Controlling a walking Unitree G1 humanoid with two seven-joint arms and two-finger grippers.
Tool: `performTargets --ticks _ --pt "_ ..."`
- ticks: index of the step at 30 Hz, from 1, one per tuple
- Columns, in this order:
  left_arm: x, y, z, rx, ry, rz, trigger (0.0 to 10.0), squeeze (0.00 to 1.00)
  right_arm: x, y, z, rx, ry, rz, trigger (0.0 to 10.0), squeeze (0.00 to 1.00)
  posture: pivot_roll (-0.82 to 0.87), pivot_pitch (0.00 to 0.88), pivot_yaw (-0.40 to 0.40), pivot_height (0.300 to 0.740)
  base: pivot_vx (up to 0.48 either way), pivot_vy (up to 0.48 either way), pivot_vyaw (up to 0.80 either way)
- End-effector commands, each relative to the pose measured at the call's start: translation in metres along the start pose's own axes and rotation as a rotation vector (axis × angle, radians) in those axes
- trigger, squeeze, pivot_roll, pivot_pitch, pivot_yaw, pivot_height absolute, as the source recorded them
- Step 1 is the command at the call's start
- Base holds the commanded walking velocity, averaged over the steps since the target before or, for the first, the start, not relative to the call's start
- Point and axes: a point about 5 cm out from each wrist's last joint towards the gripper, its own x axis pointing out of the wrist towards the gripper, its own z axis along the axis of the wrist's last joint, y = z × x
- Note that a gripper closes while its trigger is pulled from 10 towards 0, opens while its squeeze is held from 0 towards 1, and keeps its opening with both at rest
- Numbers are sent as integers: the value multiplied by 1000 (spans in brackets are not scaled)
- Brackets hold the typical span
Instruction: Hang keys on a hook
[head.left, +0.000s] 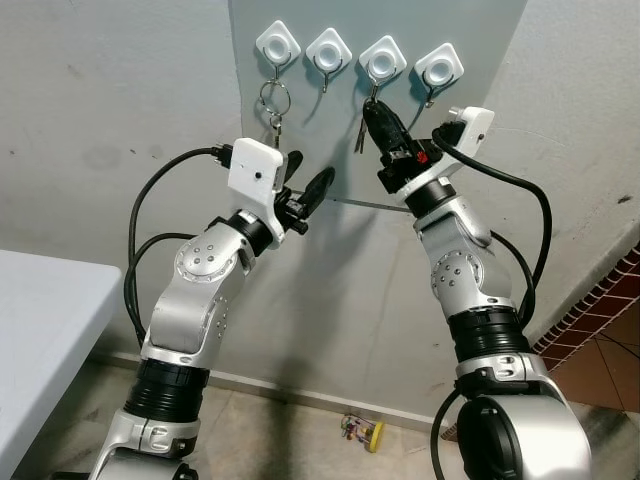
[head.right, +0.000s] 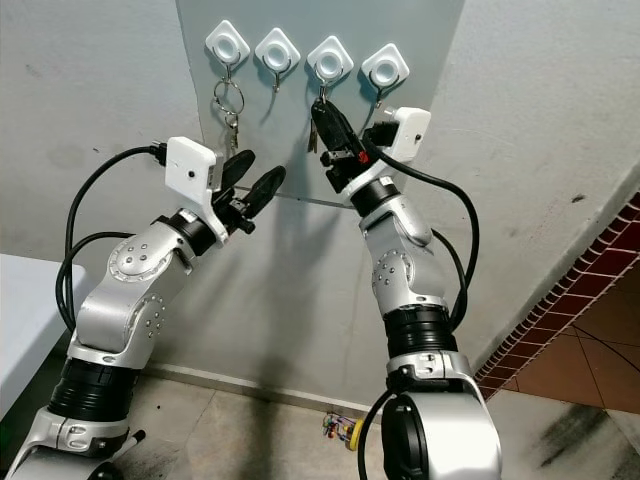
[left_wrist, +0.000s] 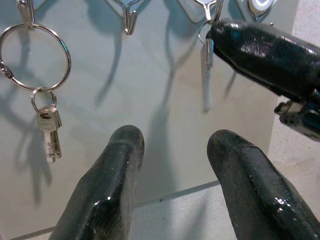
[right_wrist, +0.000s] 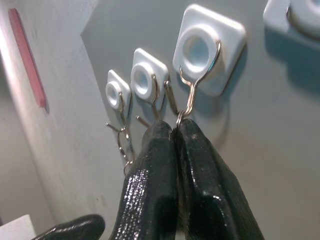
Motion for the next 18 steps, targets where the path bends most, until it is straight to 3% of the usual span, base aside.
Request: performTargets --ticks 1,11,18 --pt "1 -4 5 10 -13 -21 10000 0 0 3 -2 -6 13 19 10000 1000 -58 0 -49 740 0 0 0" --pt "-7 4 -8 18 23 62 10000 0 -25 -4 -17 -37 51 -49 10000 1000 -57 0 -59 740 0 0 0" --pt "-18 11 -33 20 96 143 10000 0 -48 -11 -27 -51 92 -131 10000 1000 -68 0 -56 740 0 0 0"
